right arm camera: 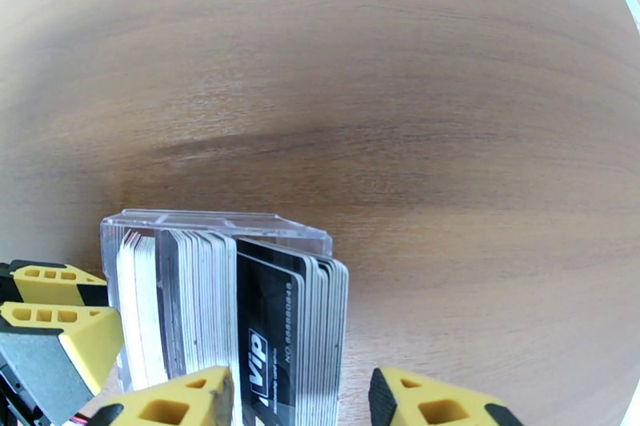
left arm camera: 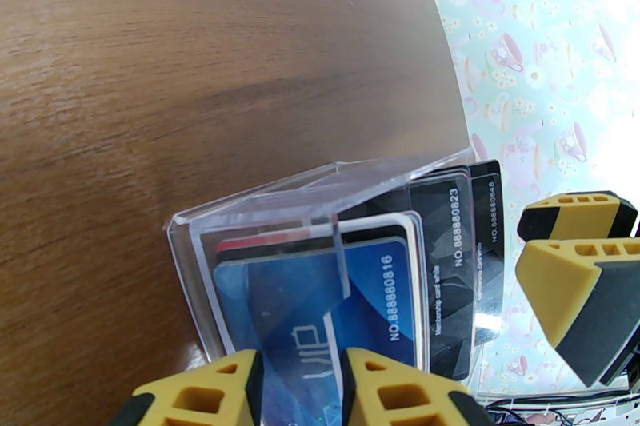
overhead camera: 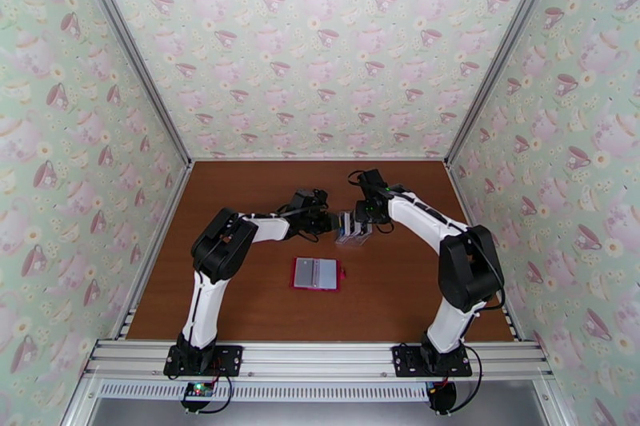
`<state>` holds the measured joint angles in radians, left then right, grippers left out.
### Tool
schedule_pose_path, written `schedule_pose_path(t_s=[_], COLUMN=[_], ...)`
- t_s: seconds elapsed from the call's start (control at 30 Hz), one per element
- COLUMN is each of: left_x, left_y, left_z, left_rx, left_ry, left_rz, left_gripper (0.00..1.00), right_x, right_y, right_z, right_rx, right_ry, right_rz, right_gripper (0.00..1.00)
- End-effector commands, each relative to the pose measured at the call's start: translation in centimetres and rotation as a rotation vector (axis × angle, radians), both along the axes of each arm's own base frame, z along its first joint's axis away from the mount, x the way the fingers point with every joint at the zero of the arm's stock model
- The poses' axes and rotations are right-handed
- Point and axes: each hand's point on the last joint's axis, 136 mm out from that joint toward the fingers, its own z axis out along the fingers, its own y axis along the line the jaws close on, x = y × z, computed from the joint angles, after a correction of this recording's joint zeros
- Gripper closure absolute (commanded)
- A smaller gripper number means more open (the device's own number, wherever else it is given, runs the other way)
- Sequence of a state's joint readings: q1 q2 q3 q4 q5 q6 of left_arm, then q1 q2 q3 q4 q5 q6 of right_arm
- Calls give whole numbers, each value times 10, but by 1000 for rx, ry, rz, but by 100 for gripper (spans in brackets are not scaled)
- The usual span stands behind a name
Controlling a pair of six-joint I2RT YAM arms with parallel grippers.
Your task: Put the credit cards into the card holder
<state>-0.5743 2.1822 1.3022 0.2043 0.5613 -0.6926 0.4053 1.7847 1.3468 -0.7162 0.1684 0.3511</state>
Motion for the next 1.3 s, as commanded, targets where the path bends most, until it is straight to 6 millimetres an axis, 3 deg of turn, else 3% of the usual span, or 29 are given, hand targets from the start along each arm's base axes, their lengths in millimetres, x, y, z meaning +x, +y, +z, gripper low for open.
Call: schedule_pose_path(t_s=[0.0, 0.27, 0.6, 0.97, 1.07, 1.27], left_x=[-32, -32, -32, -31, -31, -32], left_y=[36, 37, 39, 39, 39, 39], left_z=[-76, -76, -77, -77, -76, -76], left_rx=[181, 183, 186, 183, 182, 181], left_ry=[211, 211, 215, 216, 216, 217], left_rz=[47, 50, 56, 58, 59, 57], left_gripper=[70, 70, 70, 70, 70, 70], right_x=[-7, -11, -9, -8, -8, -9], right_y=[0, -7, -25, -25, -19, -16], right_z=[-20, -26, -12, 6, 1, -8], right_rx=[4, 19, 12, 26, 51, 60], right_ry=[48, 60, 31, -1, 17, 41], right_rz=[10, -5, -53, -50, -34, -25], right_gripper=[49, 49, 49, 52, 59, 81])
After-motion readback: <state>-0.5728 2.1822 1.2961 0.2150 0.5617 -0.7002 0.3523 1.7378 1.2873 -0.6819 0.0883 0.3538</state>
